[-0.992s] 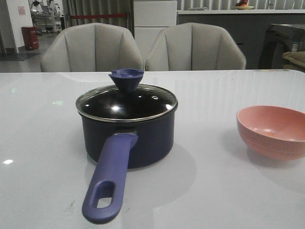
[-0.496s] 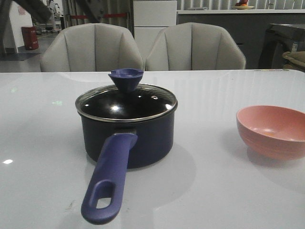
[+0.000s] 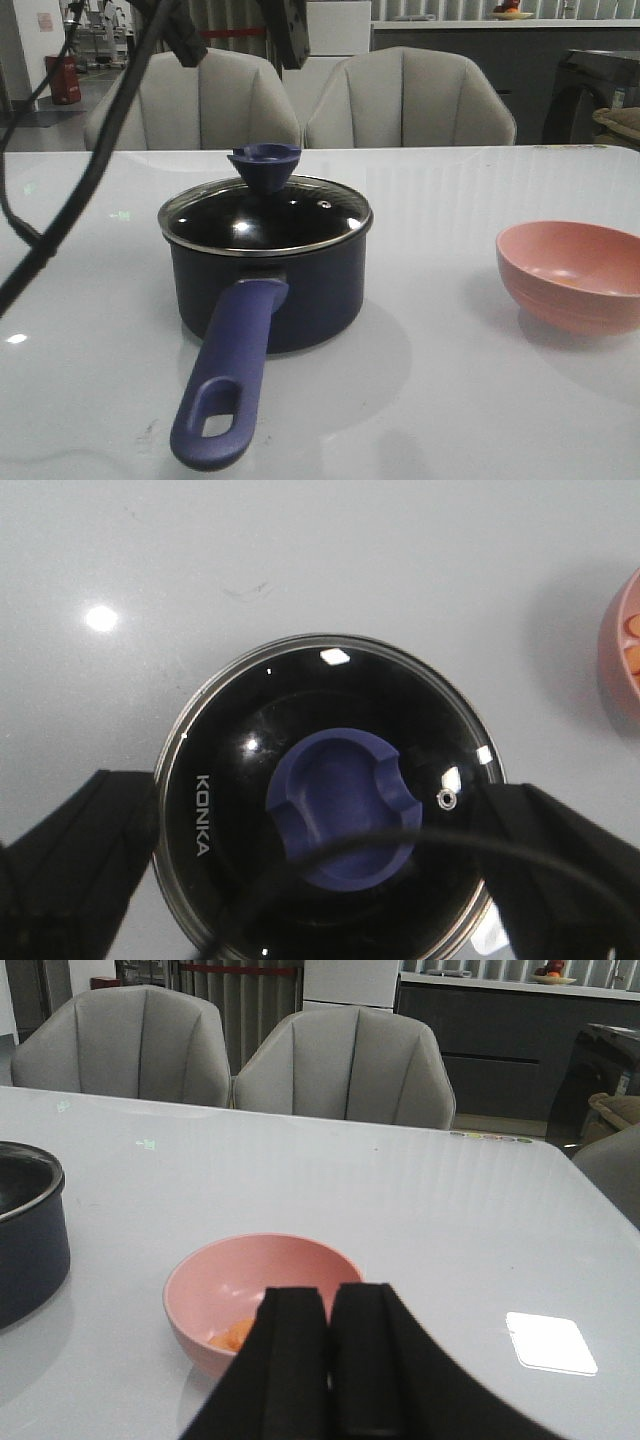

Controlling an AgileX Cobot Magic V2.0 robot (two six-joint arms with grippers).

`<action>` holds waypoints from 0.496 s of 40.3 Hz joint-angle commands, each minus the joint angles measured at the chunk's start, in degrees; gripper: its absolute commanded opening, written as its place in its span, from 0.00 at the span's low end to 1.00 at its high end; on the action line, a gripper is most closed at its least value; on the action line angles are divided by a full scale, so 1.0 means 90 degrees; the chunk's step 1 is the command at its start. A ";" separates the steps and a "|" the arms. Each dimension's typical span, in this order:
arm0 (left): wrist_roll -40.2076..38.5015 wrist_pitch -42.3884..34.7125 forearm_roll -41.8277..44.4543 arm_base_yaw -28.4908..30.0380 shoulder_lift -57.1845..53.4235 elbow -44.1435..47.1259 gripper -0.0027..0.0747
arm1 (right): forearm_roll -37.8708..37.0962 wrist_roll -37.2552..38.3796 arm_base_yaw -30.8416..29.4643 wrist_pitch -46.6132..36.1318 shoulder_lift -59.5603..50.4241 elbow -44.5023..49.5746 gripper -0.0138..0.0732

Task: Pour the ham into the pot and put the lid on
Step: 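Lower the left gripper onto the purple lid knob and grasp it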

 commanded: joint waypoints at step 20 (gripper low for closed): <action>-0.0056 0.0530 -0.0487 -0.0048 0.0714 -0.0909 0.89 | -0.0011 -0.0011 -0.0029 -0.0564 -0.0121 0.0048 0.32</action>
